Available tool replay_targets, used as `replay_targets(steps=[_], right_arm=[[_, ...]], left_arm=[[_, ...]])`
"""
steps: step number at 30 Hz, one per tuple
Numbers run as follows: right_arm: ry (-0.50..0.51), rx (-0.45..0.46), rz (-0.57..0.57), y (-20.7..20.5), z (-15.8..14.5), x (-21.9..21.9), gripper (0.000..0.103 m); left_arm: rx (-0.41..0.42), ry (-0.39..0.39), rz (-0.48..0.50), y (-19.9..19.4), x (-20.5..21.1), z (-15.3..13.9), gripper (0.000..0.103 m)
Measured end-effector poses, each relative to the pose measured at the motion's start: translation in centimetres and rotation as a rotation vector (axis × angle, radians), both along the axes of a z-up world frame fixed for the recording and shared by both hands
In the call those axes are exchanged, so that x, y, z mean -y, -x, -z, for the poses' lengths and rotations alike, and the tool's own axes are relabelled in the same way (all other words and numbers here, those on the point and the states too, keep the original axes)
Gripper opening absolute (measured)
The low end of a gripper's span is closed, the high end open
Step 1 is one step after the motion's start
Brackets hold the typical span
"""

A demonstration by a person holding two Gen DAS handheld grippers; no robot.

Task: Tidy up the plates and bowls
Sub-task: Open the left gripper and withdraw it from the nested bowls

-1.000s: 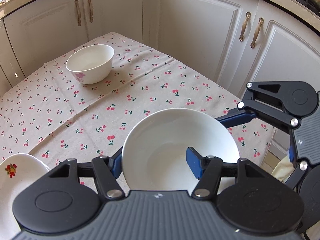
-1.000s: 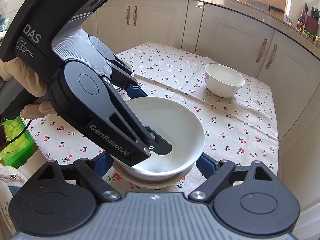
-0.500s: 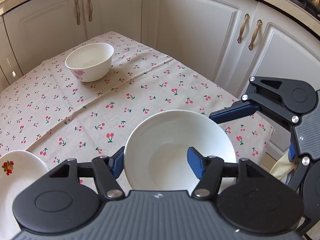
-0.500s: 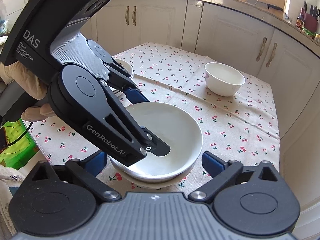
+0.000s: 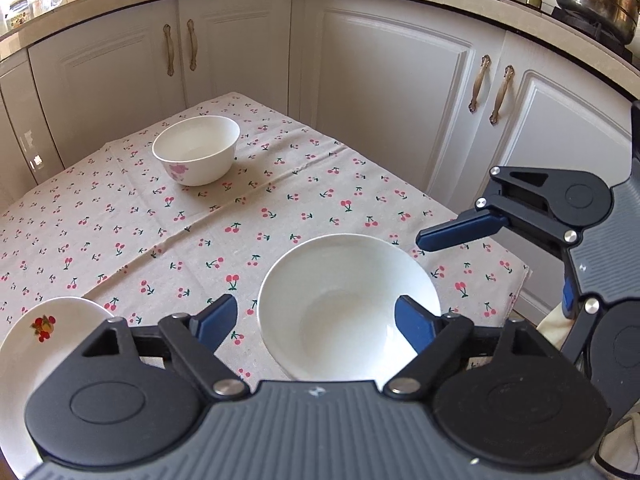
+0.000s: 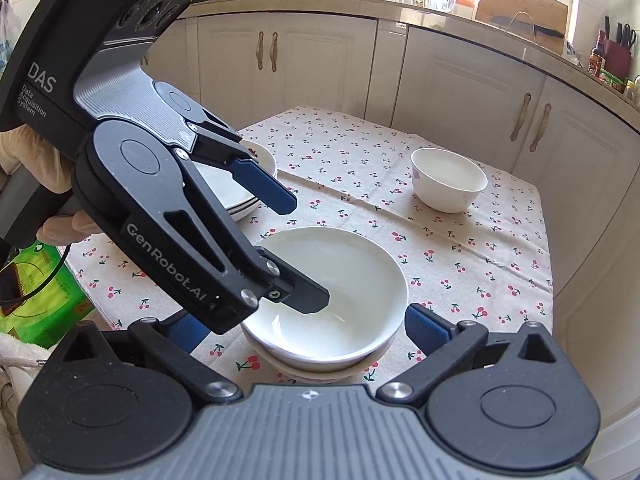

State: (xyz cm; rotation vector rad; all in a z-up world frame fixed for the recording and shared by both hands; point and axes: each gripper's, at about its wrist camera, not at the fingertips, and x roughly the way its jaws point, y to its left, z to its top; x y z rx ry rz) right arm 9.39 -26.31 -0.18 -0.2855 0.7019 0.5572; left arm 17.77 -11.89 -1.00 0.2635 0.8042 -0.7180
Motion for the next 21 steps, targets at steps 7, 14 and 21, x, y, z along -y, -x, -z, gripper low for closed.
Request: replay_targets(steps=[7, 14, 21], right_arm=[[-0.012, 0.04, 0.021, 0.9, -1.1, 1.0, 0.103], [-0.007, 0.084, 0.038, -0.9, -2.4, 3.1, 0.103], [0.01, 0.107, 0.051, -6.2, -2.6, 5.0, 0.103]], left_arm=[[0.029, 0.003, -0.01, 0.9, -1.0, -1.0, 0.088], [0.031, 0.016, -0.054, -1.5, -2.0, -2.2, 0.088], [0.029, -0.019, -0.104, -7.2, -1.6, -2.8, 0.088]])
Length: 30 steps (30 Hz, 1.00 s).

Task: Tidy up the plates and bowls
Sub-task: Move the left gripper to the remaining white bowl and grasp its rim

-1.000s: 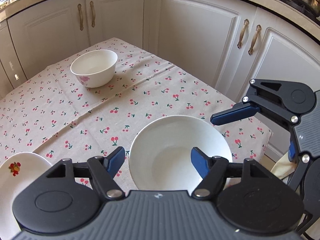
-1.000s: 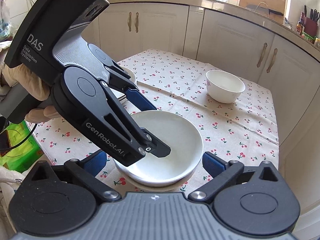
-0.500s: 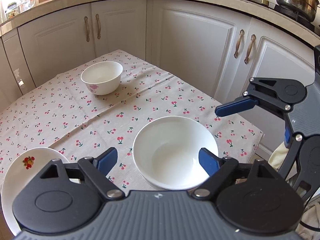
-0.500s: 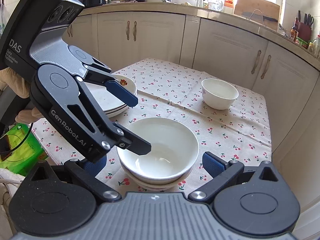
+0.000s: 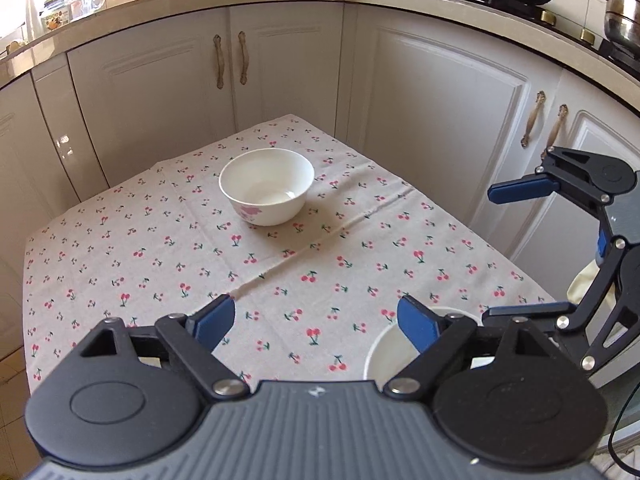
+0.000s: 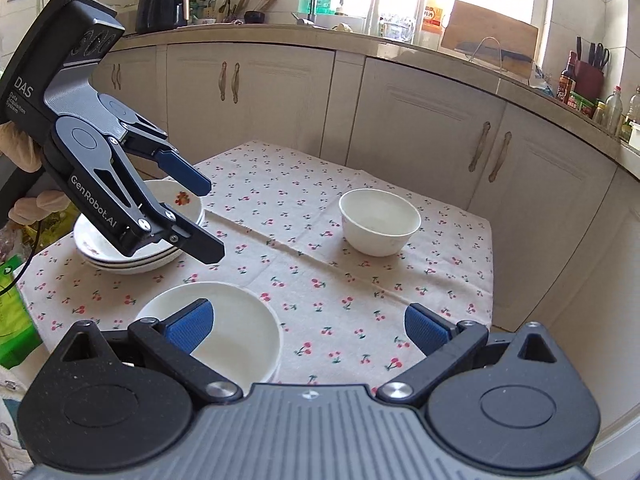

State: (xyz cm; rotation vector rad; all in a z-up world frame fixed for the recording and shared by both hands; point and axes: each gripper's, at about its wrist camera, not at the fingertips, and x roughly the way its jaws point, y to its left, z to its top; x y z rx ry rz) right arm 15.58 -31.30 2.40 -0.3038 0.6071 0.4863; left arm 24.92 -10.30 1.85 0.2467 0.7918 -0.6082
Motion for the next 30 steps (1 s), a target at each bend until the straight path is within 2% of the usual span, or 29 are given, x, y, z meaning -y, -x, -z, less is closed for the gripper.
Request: replay_targets(steps=[5, 15, 24, 30], right_arm=[[0.012, 0.009, -0.009, -4.7, 0.7, 0.8, 0.103], [0.037, -0.029, -0.052, -12.7, 3.9, 0.7, 0.103], [0.006, -0.052, -0.075, -17.7, 5.7, 0.4, 0.103], [0.018, -0.064, -0.099, -19.7, 7.2, -0.1, 0.103]], left_arm=[[0.002, -0.015, -0.013, -4.5, 1.0, 0.3, 0.088], [-0.063, 0.004, -0.052, -13.2, 3.1, 2.8, 0.085], [-0.111, 0.017, -0.071, -18.1, 4.9, 5.0, 0.077], [-0.132, 0.002, -0.082, -19.7, 5.0, 7.3, 0.071]])
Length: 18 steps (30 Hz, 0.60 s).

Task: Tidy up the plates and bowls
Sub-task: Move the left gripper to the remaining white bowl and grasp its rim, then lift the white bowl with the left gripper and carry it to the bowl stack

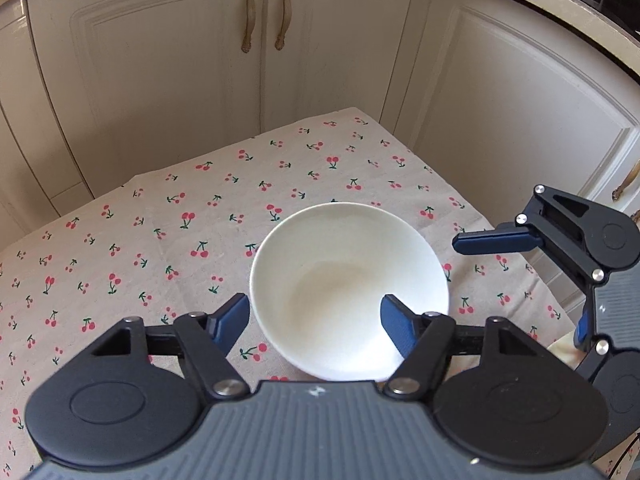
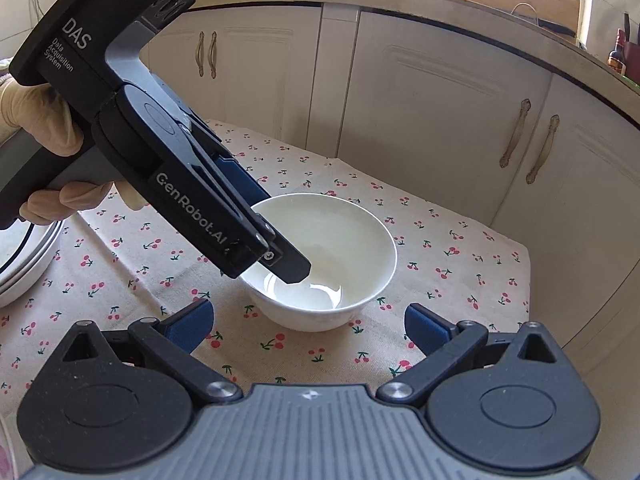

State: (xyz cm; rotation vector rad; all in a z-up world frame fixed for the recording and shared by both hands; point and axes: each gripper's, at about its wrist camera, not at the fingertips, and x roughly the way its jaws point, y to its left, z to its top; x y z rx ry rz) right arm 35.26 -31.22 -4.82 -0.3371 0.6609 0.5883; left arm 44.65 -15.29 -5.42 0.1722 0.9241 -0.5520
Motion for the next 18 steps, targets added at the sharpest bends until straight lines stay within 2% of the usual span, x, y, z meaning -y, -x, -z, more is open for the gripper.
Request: replay_targets(steps=[7, 18], right_arm=[[-0.002, -0.01, -0.011, -1.5, 0.4, -0.3, 0.102], [0.007, 0.001, -0.037, -2.3, 0.6, -1.1, 0.095]], left_arm=[[-0.016, 0.008, 0.0, -1.0, -0.1, 1.4, 0.067], [-0.03, 0.024, 0.012, -1.4, 0.0, 1.9, 0.062]])
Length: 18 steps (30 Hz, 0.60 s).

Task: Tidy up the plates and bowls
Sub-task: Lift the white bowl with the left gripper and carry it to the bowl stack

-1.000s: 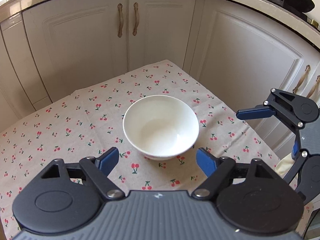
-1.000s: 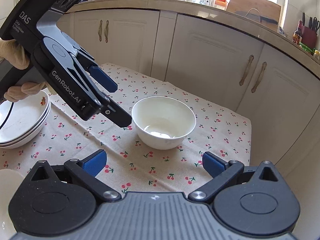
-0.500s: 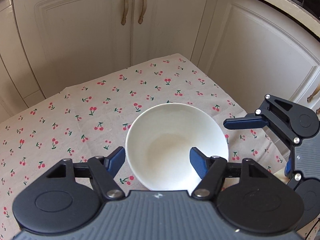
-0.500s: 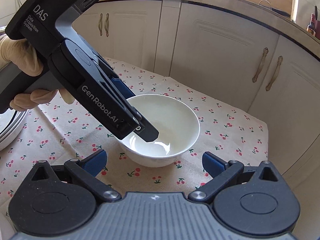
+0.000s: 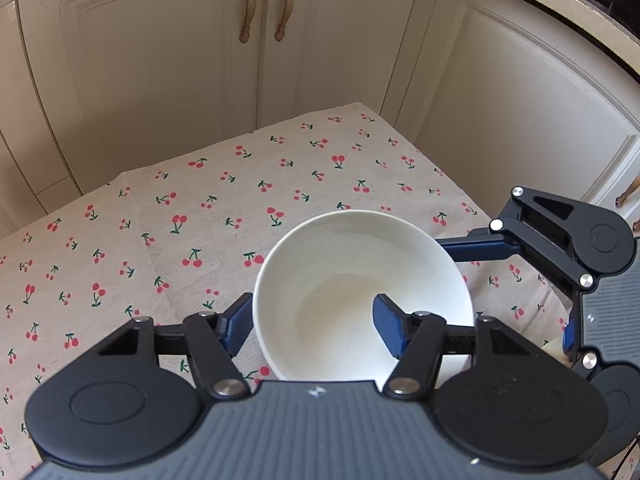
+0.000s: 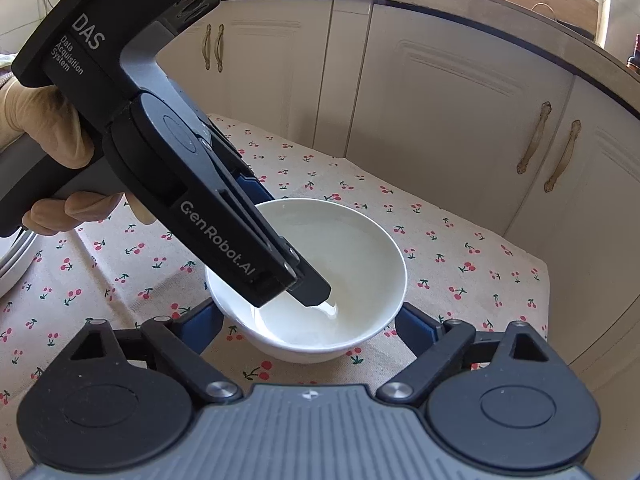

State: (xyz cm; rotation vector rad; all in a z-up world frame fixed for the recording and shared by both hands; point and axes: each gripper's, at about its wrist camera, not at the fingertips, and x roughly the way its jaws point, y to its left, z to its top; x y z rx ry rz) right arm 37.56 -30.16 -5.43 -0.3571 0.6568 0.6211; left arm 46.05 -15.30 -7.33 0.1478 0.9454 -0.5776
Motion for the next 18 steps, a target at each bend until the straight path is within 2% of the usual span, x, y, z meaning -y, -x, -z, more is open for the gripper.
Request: replay_targets(steps=[18], right_arm=[[-0.014, -0.018, 0.012, 0.33, -0.55, -0.01, 0.094]], left_arm=[[-0.01, 0.009, 0.016, 0.46, 0.16, -0.41, 0.06]])
